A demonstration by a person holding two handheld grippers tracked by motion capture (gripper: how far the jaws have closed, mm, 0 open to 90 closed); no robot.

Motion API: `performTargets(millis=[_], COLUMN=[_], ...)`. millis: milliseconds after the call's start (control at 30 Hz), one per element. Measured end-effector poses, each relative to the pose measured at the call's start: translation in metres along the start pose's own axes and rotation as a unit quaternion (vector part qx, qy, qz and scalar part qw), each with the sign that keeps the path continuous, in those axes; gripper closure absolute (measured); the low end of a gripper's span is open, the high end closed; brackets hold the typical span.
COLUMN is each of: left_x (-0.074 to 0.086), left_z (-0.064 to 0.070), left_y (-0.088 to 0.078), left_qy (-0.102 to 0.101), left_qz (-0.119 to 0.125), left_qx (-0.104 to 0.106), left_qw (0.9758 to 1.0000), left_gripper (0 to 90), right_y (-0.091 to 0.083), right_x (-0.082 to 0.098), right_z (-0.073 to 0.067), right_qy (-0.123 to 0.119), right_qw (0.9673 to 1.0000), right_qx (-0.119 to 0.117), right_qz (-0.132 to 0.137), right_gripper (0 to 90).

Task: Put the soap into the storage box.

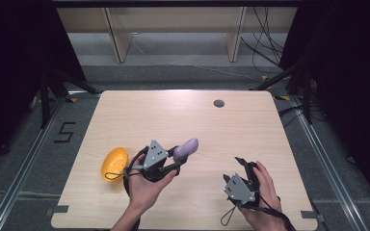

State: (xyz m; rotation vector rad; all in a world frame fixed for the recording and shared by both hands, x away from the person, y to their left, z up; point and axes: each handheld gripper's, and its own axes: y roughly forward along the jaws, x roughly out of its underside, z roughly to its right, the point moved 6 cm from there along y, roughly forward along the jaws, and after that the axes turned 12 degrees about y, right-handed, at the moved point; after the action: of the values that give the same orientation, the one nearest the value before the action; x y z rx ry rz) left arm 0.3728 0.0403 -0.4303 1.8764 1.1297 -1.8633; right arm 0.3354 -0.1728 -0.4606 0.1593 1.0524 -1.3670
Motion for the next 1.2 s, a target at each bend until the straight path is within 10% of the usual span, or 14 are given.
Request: performTargets(millis=[1200], left_x=[0.005], left_z=[-0.021], left_y=[-0.034], left_qy=[-0.005], left_qz=[0.014], left_qx=[-0.062], left_qw=[0.9979], left_gripper=[58.9], right_y=[-0.003], right_x=[-0.002], right_z=[0.003], right_qy=[0.012], right_qw=[0.9997], right_qx=[0.015], right_qz=[0.016], right_gripper=[33.4])
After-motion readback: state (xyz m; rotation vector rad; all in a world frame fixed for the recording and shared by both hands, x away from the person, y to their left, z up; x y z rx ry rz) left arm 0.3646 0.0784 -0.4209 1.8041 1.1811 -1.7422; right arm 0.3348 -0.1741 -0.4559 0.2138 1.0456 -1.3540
